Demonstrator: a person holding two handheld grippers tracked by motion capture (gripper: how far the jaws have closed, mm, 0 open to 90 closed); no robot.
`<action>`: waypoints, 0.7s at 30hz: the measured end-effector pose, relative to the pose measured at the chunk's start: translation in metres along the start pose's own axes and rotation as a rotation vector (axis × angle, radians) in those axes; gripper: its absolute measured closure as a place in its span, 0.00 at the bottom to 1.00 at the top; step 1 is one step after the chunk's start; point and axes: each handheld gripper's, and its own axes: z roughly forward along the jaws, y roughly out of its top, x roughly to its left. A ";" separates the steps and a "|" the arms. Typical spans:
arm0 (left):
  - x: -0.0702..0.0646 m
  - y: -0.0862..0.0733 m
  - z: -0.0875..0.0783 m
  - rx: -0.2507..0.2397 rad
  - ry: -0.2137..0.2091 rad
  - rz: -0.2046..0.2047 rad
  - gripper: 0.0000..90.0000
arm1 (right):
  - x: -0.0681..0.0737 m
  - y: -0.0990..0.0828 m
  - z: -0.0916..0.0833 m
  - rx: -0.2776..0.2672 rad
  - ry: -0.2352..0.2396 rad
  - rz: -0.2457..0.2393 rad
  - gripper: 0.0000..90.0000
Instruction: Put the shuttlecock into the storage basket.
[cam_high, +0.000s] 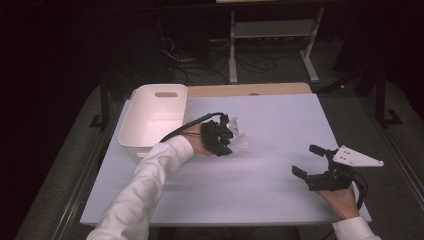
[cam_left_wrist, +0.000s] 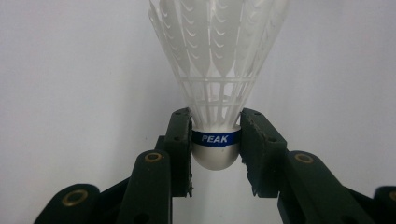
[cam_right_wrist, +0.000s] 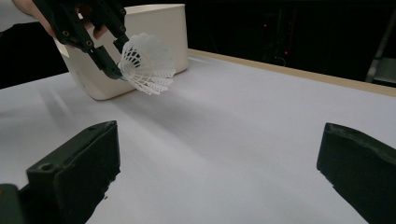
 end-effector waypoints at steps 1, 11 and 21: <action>0.001 0.000 -0.001 0.001 0.000 0.000 0.72 | 0.000 0.000 0.000 0.000 0.000 0.002 0.00; 0.005 0.000 -0.019 -0.012 -0.009 -0.004 0.72 | 0.000 0.000 0.001 0.003 0.002 0.001 0.00; 0.013 0.001 -0.043 -0.046 -0.011 -0.007 0.72 | 0.000 -0.001 0.001 0.006 0.002 -0.002 0.00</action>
